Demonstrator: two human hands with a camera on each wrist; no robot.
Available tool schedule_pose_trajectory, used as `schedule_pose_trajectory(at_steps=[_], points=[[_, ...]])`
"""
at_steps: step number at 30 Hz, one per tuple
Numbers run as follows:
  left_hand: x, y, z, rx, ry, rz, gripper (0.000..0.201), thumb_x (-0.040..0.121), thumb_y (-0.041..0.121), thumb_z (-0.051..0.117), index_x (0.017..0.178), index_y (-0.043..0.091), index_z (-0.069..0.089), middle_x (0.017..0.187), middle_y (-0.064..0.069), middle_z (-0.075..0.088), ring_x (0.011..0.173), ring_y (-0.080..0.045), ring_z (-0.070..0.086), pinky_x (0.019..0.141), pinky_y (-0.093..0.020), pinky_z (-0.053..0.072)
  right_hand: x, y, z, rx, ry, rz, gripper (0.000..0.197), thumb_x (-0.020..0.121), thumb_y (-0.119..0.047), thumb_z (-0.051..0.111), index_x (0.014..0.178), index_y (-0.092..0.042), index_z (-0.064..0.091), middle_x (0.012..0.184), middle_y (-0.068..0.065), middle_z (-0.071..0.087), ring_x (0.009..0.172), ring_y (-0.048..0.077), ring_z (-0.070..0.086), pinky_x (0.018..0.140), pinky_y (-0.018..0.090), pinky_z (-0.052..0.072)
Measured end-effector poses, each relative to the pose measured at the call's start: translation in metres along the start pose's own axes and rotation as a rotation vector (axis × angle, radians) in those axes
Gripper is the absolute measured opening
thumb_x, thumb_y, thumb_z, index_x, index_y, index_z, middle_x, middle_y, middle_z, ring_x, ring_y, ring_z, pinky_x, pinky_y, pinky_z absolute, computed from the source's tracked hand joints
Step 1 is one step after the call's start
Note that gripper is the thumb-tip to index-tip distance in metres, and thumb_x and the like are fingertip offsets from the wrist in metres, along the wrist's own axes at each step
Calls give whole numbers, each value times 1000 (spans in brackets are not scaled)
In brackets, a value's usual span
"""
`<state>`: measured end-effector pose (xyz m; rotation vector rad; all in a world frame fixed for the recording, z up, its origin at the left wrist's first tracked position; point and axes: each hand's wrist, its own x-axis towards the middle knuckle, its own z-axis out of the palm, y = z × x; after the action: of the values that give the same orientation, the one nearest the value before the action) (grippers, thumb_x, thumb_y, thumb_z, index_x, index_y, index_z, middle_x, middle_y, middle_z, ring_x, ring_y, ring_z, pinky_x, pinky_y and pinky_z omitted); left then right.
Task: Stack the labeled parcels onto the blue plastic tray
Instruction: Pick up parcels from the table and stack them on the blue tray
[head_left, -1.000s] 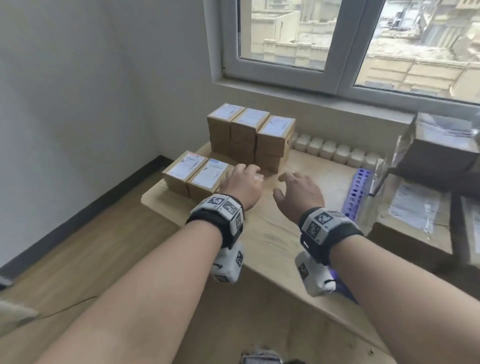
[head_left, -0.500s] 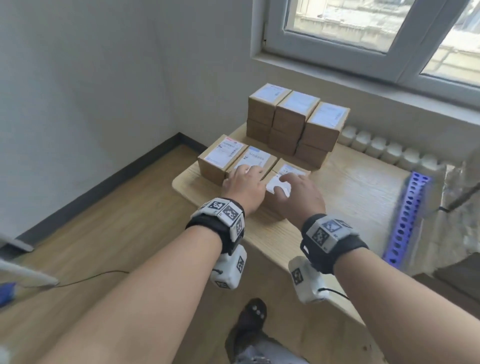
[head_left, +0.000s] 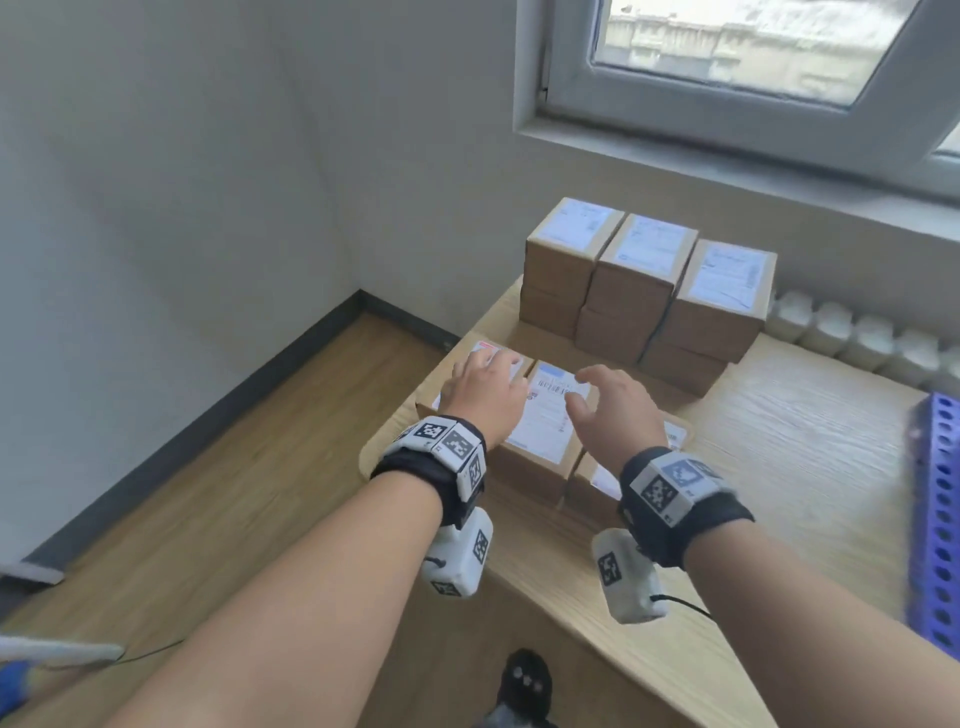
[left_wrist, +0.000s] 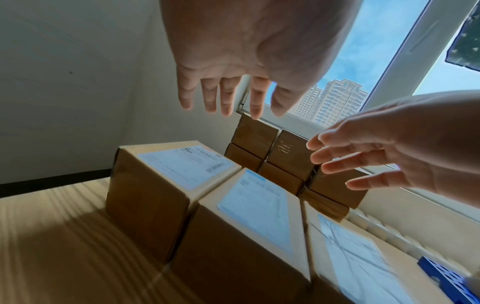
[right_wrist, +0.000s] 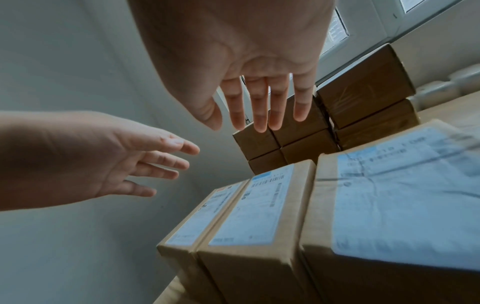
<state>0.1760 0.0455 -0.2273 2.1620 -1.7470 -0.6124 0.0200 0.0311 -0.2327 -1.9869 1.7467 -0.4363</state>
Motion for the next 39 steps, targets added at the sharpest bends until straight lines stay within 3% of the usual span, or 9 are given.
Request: schedule_pose_trajectory(at_steps=[10,20,25,30,35,39], points=[[83,-10,-29,-130,-59,31,46,100,34,42,145,23,41,152,-5,37,140,-25,32,115,-43,31,64,-27,1,1,32,87,38,97,-34,48,133,-22,52,131,-1,55,118,18,52,93,34,45],[185,-1,-57,-282,-171,56,52,99,35,45,146,16,36,146,-12,42,135,-28,40,112,-39,33,143,-53,-8,-49,90,129,49,96,-28,52,144,-20,43,147,-1,47,132,17,44,109,34,35],[229,14,-61,-354,-189,95,54,99,31,47,148,13,33,149,-8,41,137,-23,38,109,-31,30,177,-57,-6,-58,96,153,54,96,-27,52,148,-19,39,152,0,39,136,18,41,112,35,33],[263,20,-47,-398,-266,47,56,100,36,46,149,13,31,152,-4,39,137,-23,41,106,-32,33,196,-54,-2,-44,70,239,59,96,-31,51,151,-23,33,159,4,27,135,22,41,115,38,32],[281,20,-30,-470,-373,-18,74,88,58,45,148,15,35,145,-4,50,128,-27,50,107,-43,41,201,-51,1,-17,111,251,55,96,-28,52,148,-20,38,156,2,31,134,20,41,115,36,31],[294,18,-22,-492,-392,-37,70,89,59,41,145,16,43,141,-6,53,125,-27,51,106,-42,41,206,-51,0,21,171,255,51,95,-26,53,144,-20,42,143,-1,45,120,18,51,104,33,38]])
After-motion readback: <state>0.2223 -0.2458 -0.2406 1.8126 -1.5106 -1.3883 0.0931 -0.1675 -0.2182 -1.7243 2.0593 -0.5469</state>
